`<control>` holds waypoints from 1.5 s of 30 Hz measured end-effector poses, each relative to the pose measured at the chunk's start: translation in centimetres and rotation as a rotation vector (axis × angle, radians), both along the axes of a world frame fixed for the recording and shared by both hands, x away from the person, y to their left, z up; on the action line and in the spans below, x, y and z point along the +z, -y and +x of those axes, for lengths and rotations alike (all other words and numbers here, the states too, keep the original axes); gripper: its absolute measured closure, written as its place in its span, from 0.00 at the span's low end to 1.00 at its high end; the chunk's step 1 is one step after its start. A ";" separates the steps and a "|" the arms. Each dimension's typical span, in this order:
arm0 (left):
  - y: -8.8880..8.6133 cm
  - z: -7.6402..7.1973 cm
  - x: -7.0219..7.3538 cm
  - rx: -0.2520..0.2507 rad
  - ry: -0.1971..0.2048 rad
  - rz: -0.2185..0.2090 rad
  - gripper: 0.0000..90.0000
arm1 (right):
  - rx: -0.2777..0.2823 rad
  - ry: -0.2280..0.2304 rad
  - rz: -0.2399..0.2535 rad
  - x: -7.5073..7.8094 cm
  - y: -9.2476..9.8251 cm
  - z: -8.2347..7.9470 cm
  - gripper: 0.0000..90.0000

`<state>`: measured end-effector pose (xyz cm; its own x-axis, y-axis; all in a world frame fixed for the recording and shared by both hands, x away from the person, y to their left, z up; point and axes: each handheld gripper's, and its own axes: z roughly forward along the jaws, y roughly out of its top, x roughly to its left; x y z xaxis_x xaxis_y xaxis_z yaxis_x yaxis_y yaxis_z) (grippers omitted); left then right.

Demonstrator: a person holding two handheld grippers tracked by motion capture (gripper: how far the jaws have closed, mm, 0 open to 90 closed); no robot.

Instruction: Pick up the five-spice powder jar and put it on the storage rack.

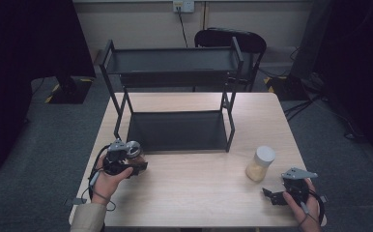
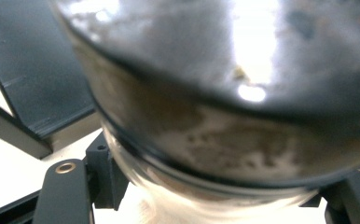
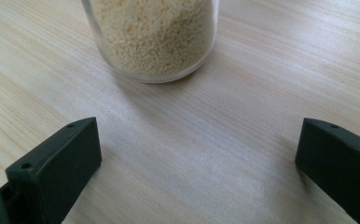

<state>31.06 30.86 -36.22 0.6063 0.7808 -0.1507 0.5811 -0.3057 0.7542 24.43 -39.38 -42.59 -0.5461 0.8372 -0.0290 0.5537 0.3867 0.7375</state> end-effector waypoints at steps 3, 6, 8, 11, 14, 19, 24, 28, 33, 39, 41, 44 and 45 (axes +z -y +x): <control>0.1 0.4 0.5 -0.007 0.000 0.002 0.33 | 0.000 0.000 0.000 0.0 0.0 0.0 0.00; 0.3 0.8 1.0 -0.009 -0.003 0.003 0.33 | 0.000 0.000 0.000 0.0 0.0 0.0 0.00; 0.3 1.0 1.4 -0.014 -0.006 0.006 0.33 | 0.000 0.000 0.000 0.0 0.0 0.0 0.00; 0.4 1.4 1.8 -0.024 -0.003 0.001 0.33 | -0.001 0.000 0.000 0.0 0.0 0.0 0.00; 0.6 1.6 2.2 -0.025 -0.002 -0.001 0.33 | -0.001 0.000 0.000 0.0 0.0 0.0 0.00; 1.0 2.2 2.7 -0.033 -0.007 -0.006 0.33 | -0.001 0.000 0.000 0.0 0.0 0.0 0.00; 1.4 2.7 3.2 -0.038 -0.010 -0.001 0.33 | -0.001 0.000 0.000 0.0 0.0 0.0 0.00; 1.5 3.0 3.8 -0.038 -0.006 0.002 0.33 | -0.001 0.000 0.000 0.0 0.0 0.0 0.00; 1.8 3.4 4.6 -0.036 -0.004 0.006 0.33 | -0.002 0.000 0.000 0.0 0.0 0.0 0.00; 2.0 3.8 5.6 -0.028 0.005 0.012 0.33 | -0.003 0.000 0.000 0.0 0.0 0.0 0.00; 2.1 4.0 5.9 -0.028 0.011 0.013 0.33 | -0.003 0.000 0.000 0.0 0.0 0.0 0.00; 2.2 4.2 6.5 -0.031 0.013 0.017 0.33 | -0.003 0.000 0.000 0.0 0.0 0.0 0.00; 2.3 4.3 6.7 -0.031 0.015 0.020 0.33 | -0.003 0.000 0.000 0.0 -0.1 0.0 0.00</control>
